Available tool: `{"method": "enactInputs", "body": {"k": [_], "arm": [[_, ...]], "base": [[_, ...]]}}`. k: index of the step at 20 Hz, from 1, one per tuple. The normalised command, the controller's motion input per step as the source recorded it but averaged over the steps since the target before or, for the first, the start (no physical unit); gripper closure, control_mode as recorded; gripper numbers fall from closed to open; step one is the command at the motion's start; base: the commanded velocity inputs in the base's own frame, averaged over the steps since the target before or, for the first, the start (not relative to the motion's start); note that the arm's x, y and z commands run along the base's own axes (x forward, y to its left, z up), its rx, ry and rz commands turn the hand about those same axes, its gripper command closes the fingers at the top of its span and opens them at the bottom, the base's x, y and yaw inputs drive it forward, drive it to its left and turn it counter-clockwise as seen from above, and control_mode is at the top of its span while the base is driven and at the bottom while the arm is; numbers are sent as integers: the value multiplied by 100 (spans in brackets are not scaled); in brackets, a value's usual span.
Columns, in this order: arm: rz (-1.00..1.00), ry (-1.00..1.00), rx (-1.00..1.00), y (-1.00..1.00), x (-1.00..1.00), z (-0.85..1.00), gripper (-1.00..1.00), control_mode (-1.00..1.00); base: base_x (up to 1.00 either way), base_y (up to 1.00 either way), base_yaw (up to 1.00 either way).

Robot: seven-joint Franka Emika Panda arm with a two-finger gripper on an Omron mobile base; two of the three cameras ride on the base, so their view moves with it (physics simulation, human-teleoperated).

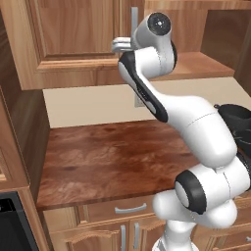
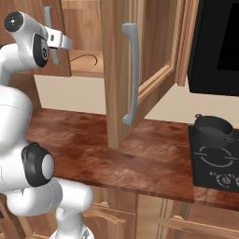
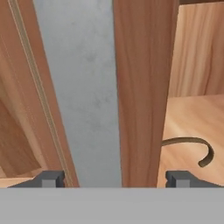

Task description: Open the cabinet and move the ladle to the pot. Then close the cabinet.

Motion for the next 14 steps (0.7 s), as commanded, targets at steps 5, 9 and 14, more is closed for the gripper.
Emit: {"method": "enactInputs", "body": {"k": [5, 9, 14], "arm": [[0, 0, 0, 7, 25, -10, 100, -100], [0, 0, 0, 15, 12, -10, 100, -100], [1, 0, 0, 28, 16, -12, 100, -100]], "base": [[0, 0, 0], [0, 0, 0], [0, 0, 0]]}}
